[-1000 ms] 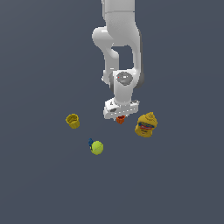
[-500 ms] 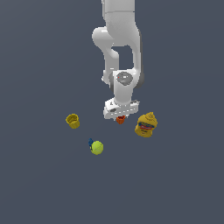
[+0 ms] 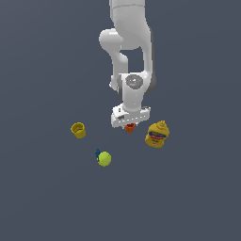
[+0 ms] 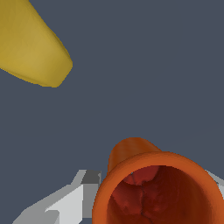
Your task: Pick up a designated object from a clutter of objects.
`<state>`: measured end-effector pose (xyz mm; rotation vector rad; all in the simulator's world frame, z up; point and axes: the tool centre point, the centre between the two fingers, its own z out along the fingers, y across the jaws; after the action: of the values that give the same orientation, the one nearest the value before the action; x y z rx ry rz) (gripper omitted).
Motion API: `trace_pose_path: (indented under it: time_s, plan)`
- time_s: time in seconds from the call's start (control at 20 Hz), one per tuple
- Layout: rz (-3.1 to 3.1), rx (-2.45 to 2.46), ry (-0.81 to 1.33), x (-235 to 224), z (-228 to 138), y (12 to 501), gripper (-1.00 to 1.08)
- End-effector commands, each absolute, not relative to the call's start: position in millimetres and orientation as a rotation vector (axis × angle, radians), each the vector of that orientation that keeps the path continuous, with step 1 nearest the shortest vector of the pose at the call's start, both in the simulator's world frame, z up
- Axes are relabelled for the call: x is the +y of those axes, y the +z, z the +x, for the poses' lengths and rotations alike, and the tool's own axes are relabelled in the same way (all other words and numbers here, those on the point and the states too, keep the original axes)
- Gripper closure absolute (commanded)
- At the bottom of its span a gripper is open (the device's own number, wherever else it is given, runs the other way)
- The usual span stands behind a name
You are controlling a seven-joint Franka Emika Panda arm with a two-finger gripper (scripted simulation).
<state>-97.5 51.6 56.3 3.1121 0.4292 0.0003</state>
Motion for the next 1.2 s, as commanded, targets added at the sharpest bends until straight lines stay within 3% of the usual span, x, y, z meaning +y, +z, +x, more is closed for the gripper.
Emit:
trace_pose_path:
  time_s: [0.0, 1.15]
  plan:
    - [3.112, 0.429, 0.002, 51, -94, 67, 1.08]
    - [3.113, 0.431, 0.002, 42, -30, 251, 1.08]
